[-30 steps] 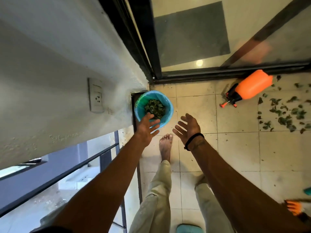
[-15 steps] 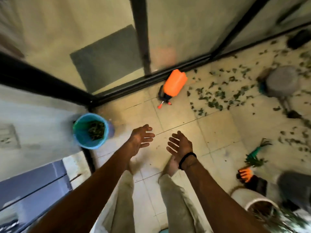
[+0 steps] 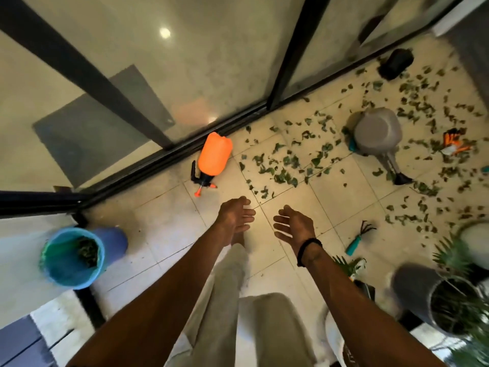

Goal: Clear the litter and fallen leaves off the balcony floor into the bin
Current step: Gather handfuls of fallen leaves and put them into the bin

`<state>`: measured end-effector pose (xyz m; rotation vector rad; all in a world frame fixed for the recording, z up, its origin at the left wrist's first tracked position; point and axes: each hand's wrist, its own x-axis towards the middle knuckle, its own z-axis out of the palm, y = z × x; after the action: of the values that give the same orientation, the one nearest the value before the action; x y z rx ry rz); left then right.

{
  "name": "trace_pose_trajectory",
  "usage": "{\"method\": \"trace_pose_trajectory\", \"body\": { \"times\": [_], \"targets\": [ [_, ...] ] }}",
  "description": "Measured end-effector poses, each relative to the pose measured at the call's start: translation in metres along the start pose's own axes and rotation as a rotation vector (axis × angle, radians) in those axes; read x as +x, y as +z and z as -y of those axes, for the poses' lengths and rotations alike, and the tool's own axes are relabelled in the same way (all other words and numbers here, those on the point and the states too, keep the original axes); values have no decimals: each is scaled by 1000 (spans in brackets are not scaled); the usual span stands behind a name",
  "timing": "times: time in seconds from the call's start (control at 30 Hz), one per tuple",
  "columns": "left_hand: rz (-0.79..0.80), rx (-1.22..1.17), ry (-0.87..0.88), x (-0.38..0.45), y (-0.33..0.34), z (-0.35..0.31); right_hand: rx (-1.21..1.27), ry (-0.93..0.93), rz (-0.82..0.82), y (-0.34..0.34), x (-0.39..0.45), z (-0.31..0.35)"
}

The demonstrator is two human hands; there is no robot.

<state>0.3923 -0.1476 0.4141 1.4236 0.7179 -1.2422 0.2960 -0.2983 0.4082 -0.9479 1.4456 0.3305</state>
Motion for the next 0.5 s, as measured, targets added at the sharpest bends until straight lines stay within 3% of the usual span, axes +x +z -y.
{"method": "trace_pose_trajectory", "body": {
  "times": [0.17, 0.27, 0.5],
  "targets": [
    [-4, -87, -67, 62, 32, -11, -118, -44, -30, -23, 67, 37],
    [-58, -20, -138, 105, 55, -8, -128, -18, -44, -35, 113, 44],
    [-187, 10, -191, 246, 99, 26, -118, 51, 120, -30, 264, 32]
  ]
}}
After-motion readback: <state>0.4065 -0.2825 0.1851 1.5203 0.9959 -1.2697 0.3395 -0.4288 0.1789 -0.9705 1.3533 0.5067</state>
